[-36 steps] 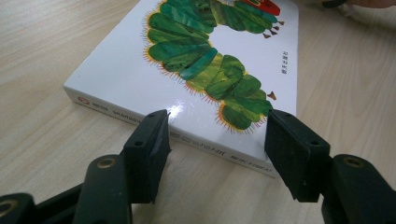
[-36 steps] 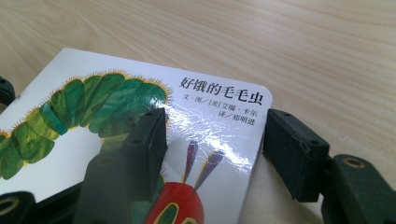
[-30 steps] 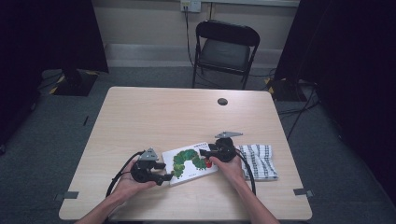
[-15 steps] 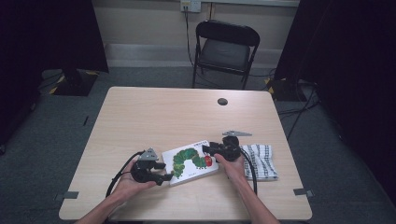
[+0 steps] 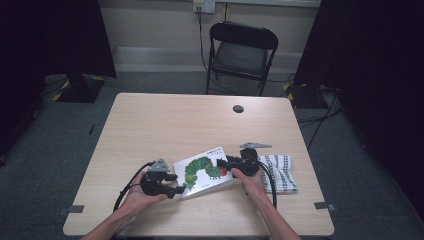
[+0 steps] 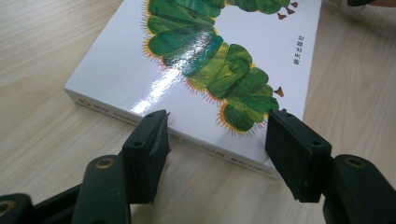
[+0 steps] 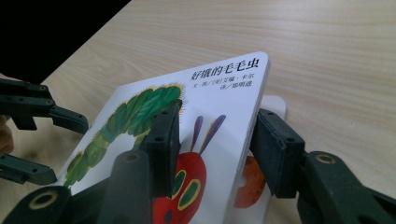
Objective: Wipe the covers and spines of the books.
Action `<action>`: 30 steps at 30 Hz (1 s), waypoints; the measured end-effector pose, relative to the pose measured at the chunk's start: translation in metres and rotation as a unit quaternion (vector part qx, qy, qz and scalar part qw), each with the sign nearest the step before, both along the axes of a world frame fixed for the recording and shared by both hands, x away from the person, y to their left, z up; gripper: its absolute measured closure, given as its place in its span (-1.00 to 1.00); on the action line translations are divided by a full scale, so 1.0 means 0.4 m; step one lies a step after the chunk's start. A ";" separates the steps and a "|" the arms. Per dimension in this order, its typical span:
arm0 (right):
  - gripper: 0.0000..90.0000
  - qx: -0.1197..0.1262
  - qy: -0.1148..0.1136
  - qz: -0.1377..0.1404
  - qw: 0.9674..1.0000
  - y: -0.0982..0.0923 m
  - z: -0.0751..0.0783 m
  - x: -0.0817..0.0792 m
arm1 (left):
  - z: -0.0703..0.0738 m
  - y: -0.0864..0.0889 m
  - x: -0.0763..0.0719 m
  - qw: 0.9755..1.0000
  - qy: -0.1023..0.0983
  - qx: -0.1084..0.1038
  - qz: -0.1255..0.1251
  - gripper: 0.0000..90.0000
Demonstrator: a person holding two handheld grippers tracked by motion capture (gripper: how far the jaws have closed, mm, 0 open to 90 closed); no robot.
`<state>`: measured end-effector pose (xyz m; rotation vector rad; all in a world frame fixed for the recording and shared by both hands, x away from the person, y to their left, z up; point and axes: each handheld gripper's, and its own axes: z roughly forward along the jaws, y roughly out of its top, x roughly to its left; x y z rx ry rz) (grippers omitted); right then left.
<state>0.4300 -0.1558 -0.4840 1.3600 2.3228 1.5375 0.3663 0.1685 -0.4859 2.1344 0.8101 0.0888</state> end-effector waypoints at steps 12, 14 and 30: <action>0.11 0.001 0.003 0.044 0.999 0.008 0.008 0.023 | 0.002 0.001 0.004 1.000 0.000 0.003 0.002 -0.13; 0.06 0.002 0.011 0.051 0.999 0.009 0.004 0.025 | 0.001 0.000 0.004 1.000 -0.001 0.002 0.003 -0.13; -0.07 -0.009 0.026 0.094 0.995 0.089 0.022 0.038 | 0.002 -0.002 0.007 1.000 -0.007 0.000 0.009 -0.18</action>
